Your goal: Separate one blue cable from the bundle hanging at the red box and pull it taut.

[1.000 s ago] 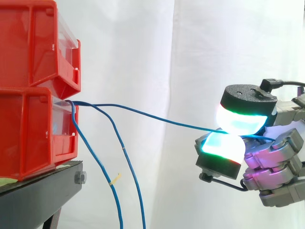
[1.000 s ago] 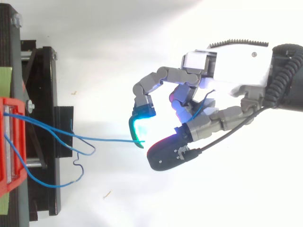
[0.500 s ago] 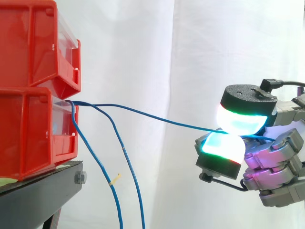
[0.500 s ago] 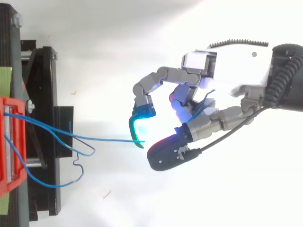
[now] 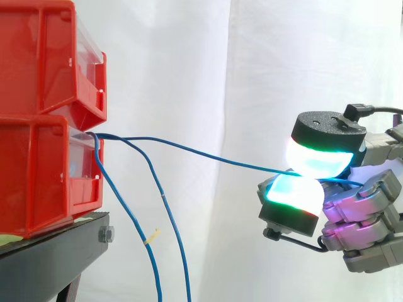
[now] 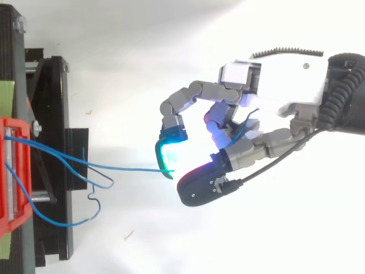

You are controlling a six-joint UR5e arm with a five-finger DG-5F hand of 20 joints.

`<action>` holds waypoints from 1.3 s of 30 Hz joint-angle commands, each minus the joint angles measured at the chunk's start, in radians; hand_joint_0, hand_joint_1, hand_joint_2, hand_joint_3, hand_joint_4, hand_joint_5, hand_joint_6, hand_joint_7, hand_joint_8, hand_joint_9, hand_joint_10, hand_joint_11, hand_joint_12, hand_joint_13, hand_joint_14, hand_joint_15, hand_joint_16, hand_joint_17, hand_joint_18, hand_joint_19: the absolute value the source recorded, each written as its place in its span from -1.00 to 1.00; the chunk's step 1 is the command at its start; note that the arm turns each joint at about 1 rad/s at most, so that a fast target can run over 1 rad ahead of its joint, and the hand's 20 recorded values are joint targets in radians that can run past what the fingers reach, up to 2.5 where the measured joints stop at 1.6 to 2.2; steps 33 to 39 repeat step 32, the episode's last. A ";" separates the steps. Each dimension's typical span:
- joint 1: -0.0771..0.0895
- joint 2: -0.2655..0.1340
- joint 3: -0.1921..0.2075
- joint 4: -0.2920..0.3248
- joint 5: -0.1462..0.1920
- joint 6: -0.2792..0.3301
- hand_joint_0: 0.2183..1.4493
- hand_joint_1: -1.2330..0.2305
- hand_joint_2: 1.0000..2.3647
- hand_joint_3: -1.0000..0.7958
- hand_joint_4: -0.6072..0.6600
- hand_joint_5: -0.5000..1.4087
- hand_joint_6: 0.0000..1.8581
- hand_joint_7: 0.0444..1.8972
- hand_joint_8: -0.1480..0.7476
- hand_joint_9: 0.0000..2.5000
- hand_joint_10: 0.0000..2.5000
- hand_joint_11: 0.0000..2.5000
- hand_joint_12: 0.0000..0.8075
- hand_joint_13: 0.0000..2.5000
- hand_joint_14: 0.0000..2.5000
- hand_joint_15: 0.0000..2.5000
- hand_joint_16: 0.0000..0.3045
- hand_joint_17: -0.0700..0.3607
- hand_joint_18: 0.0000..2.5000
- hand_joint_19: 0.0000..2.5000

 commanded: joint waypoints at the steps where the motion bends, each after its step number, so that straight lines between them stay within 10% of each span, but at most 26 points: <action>1: 0.000 0.000 0.000 0.000 0.000 0.000 -0.31 -0.37 -0.95 0.08 -0.01 -0.63 -0.07 0.41 0.08 -0.03 -0.13 0.45 -0.04 -0.26 0.64 0.23 -0.73 -0.25 0.04 0.25; 39: 0.000 0.000 0.000 0.000 0.000 0.000 -0.30 -0.37 -0.95 0.07 -0.01 -0.63 -0.07 0.40 0.08 -0.05 -0.13 0.44 -0.06 -0.22 0.56 0.23 -0.74 -0.26 0.04 0.23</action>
